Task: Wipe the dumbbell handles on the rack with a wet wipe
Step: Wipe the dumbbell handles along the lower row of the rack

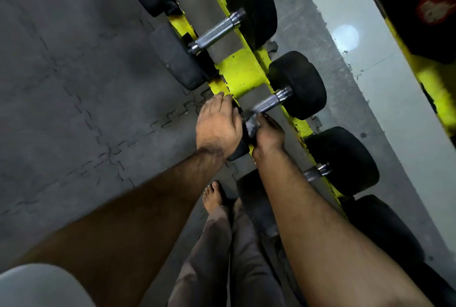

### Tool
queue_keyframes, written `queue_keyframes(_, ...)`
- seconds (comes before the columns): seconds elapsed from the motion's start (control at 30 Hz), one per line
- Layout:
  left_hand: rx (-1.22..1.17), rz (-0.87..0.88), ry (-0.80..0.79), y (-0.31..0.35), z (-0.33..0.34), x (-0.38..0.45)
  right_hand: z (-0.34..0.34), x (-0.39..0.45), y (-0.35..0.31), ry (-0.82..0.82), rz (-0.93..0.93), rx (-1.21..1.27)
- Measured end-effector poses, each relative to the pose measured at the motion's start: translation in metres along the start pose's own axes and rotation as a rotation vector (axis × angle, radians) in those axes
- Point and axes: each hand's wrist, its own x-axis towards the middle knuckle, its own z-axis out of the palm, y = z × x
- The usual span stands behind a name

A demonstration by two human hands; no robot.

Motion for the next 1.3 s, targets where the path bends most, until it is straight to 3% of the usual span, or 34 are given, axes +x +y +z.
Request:
queue_keyframes(0.13, -0.06, 0.023, 0.004, 0.009, -0.007, -0.026, -0.02, 0.0, -0.003, 0.05, -0.012, -0.012)
queue_keyframes(0.27, -0.096, 0.046, -0.02, 0.019, -0.017, -0.055, -0.058, -0.025, -0.007, 0.036, 0.017, -0.208)
queue_keyframes(0.4, -0.12, 0.108, -0.078, 0.033, -0.017, -0.089, -0.096, -0.054, -0.007, 0.082, -0.159, -0.348)
queue_keyframes(0.63, -0.175, -0.028, -0.209, 0.052, 0.02, -0.142, -0.135, -0.051, -0.009, -0.09, -0.185, -0.461)
queue_keyframes(0.77, -0.19, -0.106, -0.206, 0.053, 0.05, -0.155, -0.144, -0.036, -0.012, -0.219, -0.209, -0.631)
queue_keyframes(0.87, -0.191, -0.126, -0.15, 0.057, 0.066, -0.163, -0.155, -0.026, -0.009, -0.309, -0.405, -0.821)
queue_keyframes(1.03, -0.121, -0.153, -0.076, 0.061, 0.081, -0.164, -0.165, -0.026, -0.009, -0.346, -0.92, -1.256)
queue_keyframes(1.17, -0.068, -0.146, -0.02, 0.059, 0.09, -0.168, -0.188, -0.024, 0.003, -0.498, -1.061, -1.515)
queue_keyframes(1.3, -0.057, -0.131, 0.024, 0.059, 0.092, -0.168, -0.209, -0.025, 0.016, -0.632, -1.283, -1.6)
